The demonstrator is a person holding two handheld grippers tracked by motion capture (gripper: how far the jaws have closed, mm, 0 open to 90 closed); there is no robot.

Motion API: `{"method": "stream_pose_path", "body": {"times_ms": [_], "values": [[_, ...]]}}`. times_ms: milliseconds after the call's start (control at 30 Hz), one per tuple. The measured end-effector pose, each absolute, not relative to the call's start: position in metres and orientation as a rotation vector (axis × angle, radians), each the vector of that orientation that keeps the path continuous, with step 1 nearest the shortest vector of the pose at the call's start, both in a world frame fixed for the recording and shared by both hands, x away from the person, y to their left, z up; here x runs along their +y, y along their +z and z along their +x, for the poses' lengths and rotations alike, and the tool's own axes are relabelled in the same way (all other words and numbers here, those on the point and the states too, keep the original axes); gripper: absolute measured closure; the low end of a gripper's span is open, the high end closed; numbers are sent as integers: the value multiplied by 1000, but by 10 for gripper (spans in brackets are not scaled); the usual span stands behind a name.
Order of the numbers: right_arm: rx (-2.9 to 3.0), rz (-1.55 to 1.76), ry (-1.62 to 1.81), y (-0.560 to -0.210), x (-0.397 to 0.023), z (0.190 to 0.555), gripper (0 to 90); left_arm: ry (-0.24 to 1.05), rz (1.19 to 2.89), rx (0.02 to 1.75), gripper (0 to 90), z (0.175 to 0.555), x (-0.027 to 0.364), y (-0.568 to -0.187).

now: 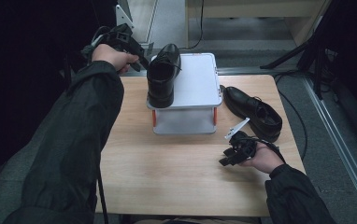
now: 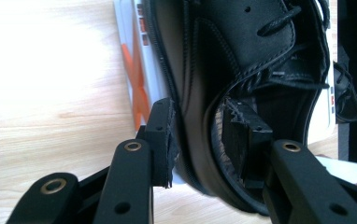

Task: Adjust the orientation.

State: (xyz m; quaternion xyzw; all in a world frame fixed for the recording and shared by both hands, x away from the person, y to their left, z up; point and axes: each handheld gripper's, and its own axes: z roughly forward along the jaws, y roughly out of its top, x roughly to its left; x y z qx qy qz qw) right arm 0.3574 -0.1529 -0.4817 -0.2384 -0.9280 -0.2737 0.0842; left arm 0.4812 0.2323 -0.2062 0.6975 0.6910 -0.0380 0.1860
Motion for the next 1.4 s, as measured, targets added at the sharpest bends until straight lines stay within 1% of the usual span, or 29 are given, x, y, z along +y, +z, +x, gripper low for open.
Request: {"method": "stream_pose_path", "body": {"times_ms": [100, 233, 400, 600, 900, 1233, 1400], "values": [[-2770, -711, -815, -482, -153, 358, 493, -91, 1978, 1944, 654, 479, 236, -206], [-2772, -708, -813, -482, -152, 357, 493, -92, 1983, 1936, 660, 474, 244, -215], [-2775, -711, -810, -482, -153, 357, 493, -141, 1984, 1914, 673, 465, 251, -246], [-2774, -709, -810, -482, -153, 357, 493, -184, 1991, 1878, 686, 457, 251, -267], [-2778, -705, -807, -482, -152, 356, 493, -197, 2051, 1832, 692, 446, 240, -283], [-2776, -704, -809, -483, -151, 357, 493, -235, 2023, 1810, 717, 444, 240, -285], [-2776, -701, -804, -483, -151, 357, 493, -246, 2026, 1789, 712, 443, 236, -285]]}}
